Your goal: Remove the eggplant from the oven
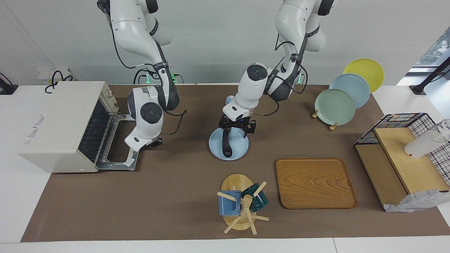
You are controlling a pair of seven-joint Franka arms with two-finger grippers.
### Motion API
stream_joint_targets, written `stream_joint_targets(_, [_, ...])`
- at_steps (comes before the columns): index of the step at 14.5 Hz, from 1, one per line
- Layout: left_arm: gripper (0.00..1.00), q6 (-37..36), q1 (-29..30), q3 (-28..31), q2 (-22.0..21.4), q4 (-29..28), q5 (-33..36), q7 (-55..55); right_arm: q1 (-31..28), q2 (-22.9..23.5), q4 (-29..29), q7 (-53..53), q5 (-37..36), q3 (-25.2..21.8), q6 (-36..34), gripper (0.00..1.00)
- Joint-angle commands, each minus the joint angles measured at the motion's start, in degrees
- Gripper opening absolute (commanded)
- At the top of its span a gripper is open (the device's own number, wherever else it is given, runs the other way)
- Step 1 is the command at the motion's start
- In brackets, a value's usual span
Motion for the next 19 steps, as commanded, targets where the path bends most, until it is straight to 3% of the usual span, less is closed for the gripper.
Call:
stream_joint_targets(1, [1.00,3.4,-2.6,1.1,2.7,-0.1,-1.0,-0.7,-0.6,-2.4,-3.5,-0.9,-2.5,1.0,1.2,0.00])
stream_joint_targets(4, [1.00,4.3,-3.7,1.2,3.7,-0.2,-1.0,-1.5,-0.4,-2.8,-2.9,-2.4,-8.3,1.1,-1.2,0.00])
stream_joint_targets(6, [0.84,4.3,-3.4,1.3,3.7,-0.1,-1.0,-1.5,-0.4,-2.9,-0.7,-5.8,-8.6,1.1,-5.0,0.00])
stream_joint_targets(8, [0.48,3.8,-2.8,1.3,3.7,0.3,-1.0,-1.2,-0.4,-4.0,1.3,-8.6,-8.6,1.1,-8.7,0.00])
stream_joint_targets(10, [0.04,3.8,-2.6,1.5,3.7,0.6,-1.0,-1.1,-1.4,-8.7,1.5,-13.5,-8.5,1.1,-11.3,0.00])
stream_joint_targets(14, [0.00,0.7,0.9,1.5,2.6,1.7,-1.0,-0.9,-7.9,-13.8,1.5,-23.9,-7.2,1.2,-13.4,0.00])
stream_joint_targets(16, [0.00,-8.8,6.1,1.5,0.0,6.9,-0.8,0.0,-10.0,-13.9,1.6,-26.0,-6.7,1.1,-13.4,0.00])
stream_joint_targets(19, [0.00,-23.2,16.0,1.4,1.8,18.6,-1.0,8.3,-11.1,-15.3,1.8,-27.2,-3.4,1.1,-15.8,0.00])
